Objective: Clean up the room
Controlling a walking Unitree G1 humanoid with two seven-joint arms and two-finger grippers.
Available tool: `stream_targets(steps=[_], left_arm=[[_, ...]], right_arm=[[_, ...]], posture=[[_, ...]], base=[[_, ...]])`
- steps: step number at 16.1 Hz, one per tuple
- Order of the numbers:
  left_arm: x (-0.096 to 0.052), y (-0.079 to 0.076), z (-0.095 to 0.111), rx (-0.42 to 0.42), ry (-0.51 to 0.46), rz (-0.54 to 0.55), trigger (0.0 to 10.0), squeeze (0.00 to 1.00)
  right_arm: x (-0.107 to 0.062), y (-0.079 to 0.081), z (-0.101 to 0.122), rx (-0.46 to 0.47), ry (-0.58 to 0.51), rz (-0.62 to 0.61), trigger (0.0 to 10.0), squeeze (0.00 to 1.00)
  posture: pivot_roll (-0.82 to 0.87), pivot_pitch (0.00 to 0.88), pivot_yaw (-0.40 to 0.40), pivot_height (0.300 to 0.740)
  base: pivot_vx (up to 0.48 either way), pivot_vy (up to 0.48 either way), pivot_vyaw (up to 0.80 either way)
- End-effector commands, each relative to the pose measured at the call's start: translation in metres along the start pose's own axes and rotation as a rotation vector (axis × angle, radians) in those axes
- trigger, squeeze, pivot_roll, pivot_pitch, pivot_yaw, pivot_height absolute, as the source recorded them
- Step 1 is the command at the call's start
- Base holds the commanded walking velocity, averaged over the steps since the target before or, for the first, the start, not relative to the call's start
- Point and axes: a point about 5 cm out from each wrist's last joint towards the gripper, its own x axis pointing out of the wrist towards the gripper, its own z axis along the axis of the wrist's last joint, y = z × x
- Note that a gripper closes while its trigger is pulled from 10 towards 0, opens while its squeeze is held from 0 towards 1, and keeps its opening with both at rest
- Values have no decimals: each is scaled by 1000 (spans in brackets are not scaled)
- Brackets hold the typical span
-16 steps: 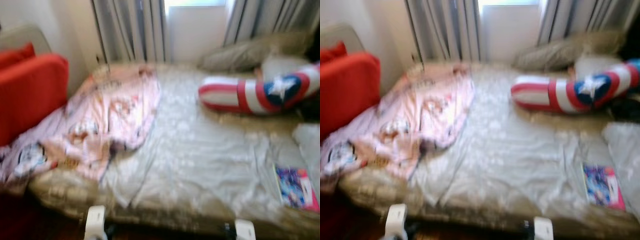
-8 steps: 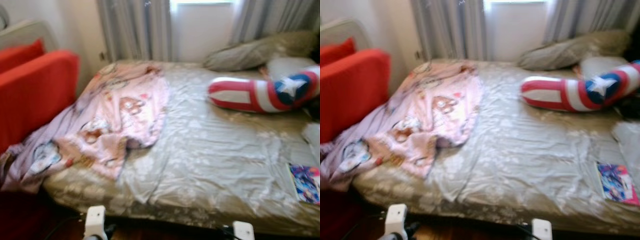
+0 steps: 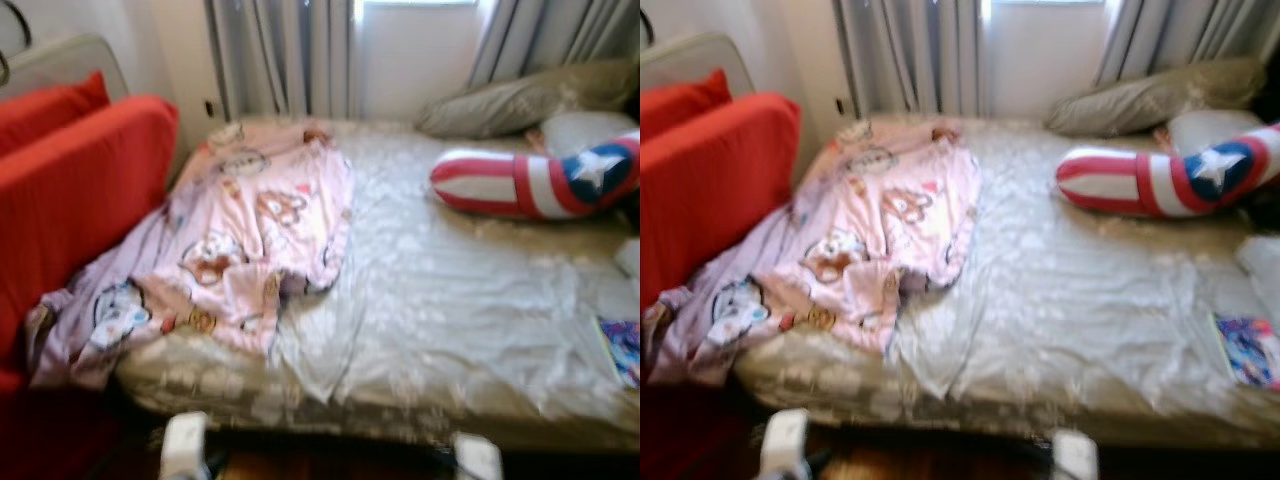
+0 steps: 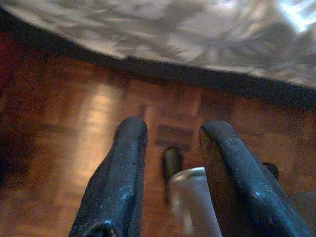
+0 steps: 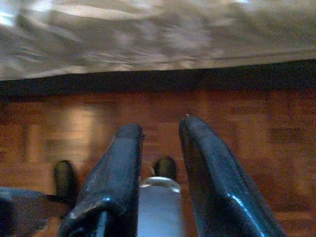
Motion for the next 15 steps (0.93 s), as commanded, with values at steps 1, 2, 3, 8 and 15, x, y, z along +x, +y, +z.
stream_targets(steps=[1, 2, 3, 8, 15], left_arm=[[1, -6, -2, 3, 14, -17, 10000, 0], [1, -6, -2, 4, 15, -17, 10000, 0], [1, -5, -3, 9, 16, -17, 10000, 0], [0, -4, -2, 10, 14, -15, 10000, 0], [1, -3, 0, 11, 10, -14, 10000, 0]], right_arm=[[-2, -11, -5, -5, 17, -27, 10000, 0], [-2, -10, -5, -5, 19, -26, 10000, 0], [-2, -10, -6, -8, 20, -23, 10000, 0], [-2, -7, -5, -15, 20, -19, 10000, 0], [-2, -7, -6, -14, 24, -20, 10000, 0]], posture=[[23, 0, 12, 740], [21, 0, 15, 740], [24, 0, 15, 740], [25, 0, 13, 740], [27, 0, 15, 740]], base=[[0, 337, 0], [0, 341, 0], [0, 337, 0], [0, 336, 0], [0, 335, 0]])
